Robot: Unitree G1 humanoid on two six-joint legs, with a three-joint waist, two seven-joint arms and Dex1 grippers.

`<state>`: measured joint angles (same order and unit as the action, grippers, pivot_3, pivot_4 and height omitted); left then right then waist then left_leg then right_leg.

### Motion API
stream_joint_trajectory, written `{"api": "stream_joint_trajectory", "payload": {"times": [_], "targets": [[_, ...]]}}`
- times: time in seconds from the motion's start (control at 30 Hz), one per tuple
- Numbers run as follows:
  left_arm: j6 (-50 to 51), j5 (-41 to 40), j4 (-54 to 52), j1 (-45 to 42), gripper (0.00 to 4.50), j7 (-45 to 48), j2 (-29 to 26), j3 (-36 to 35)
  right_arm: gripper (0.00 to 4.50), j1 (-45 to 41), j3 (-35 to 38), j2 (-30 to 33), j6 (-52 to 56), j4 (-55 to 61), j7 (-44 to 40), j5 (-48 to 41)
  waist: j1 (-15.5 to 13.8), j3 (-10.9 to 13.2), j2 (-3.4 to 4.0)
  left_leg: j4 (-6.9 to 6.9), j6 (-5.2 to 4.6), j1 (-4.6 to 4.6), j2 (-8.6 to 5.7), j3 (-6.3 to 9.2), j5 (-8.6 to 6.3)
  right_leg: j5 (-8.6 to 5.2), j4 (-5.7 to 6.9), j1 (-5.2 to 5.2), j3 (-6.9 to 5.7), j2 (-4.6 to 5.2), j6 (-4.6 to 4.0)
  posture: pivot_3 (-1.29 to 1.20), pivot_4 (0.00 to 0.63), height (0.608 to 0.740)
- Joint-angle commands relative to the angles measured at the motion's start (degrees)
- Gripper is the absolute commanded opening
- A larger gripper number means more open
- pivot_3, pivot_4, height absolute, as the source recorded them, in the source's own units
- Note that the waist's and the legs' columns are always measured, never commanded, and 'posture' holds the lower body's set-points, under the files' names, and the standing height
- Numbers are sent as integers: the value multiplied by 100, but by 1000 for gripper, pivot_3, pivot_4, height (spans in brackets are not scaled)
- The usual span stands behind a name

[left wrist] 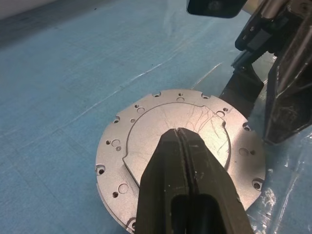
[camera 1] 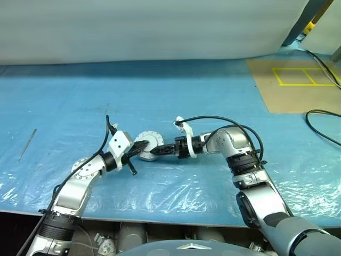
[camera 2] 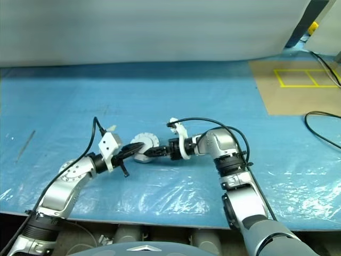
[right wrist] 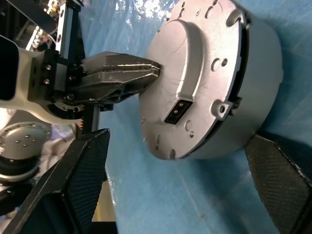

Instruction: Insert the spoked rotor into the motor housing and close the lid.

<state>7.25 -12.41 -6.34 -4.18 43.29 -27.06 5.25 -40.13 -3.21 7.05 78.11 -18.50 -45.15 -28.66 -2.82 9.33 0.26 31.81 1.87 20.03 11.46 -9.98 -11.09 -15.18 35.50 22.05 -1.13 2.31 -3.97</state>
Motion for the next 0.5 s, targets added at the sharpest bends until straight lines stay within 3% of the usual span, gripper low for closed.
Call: {"api": "stream_joint_trajectory", "payload": {"times": [0.03, 0.13, 0.27, 0.33, 0.5], "targets": [[136, 209, 345, 145, 0, -21, -69, 119, 4314, -153, 802, -533, 123, -520, 621, -211, 14, -1, 2, -2, 3, -1, 0, 0, 2, 0, 1, 1, 0, 0, 0, 0, 150, 740], [122, 212, 348, 149, 0, -33, -69, 102, 3566, -333, 1542, -887, 184, -694, 939, -469, 37, -1, 1, -6, 9, -3, 1, 0, 5, 0, 6, 6, 1, -2, -1, 0, 150, 740], [100, 215, 354, 174, 0, -36, -77, 83, 2265, -335, 1769, -1019, 263, -649, 1102, -501, 36, 0, 4, -17, 15, 5, 0, -1, 9, 0, 8, 18, 1, -4, -2, 0, 150, 740], [93, 220, 358, 180, 0, -29, -75, 81, 2002, -294, 1828, -1043, 326, -595, 1139, -558, 35, 0, 5, -25, 16, 2, 1, -1, 10, 0, 5, 17, 1, -6, -3, 0, 150, 740], [73, 224, 395, 161, 0, -31, -54, 89, 1974, -248, 1996, -1113, 429, -519, 1266, -669, 35, 0, 5, -35, 21, 3, 0, -1, 13, 0, 3, 21, 1, -8, -3, 0, 150, 740]]}}
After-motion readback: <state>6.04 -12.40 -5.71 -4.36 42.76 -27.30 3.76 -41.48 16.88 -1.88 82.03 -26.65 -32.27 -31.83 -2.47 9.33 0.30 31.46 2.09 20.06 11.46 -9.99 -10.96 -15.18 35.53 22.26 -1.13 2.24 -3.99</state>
